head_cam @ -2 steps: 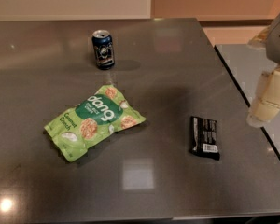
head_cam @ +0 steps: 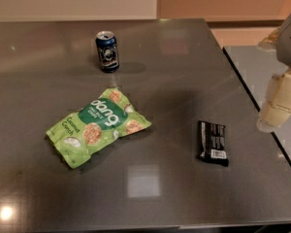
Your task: Move rxbar chocolate near green rice chip bag
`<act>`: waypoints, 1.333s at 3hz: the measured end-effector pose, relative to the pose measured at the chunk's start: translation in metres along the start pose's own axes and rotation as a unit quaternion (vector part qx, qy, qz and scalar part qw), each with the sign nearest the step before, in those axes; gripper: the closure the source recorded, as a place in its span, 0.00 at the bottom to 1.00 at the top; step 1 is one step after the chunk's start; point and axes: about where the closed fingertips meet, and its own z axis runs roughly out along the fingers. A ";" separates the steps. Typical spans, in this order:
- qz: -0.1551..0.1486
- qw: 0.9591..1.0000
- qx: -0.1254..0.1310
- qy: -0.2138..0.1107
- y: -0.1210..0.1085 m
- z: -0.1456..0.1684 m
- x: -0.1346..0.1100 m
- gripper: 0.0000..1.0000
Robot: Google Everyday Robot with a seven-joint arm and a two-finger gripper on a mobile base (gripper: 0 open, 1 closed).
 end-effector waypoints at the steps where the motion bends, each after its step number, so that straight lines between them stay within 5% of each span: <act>1: -0.035 0.999 -0.007 -0.011 -0.002 0.011 -0.006 0.00; 2: -0.105 0.994 -0.022 -0.030 -0.004 0.035 -0.017 0.00; 4: -0.178 0.980 -0.066 -0.055 0.021 0.074 -0.023 0.00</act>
Offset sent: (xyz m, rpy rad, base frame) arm 0.0273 0.0338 -0.0565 0.0073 0.0096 0.4035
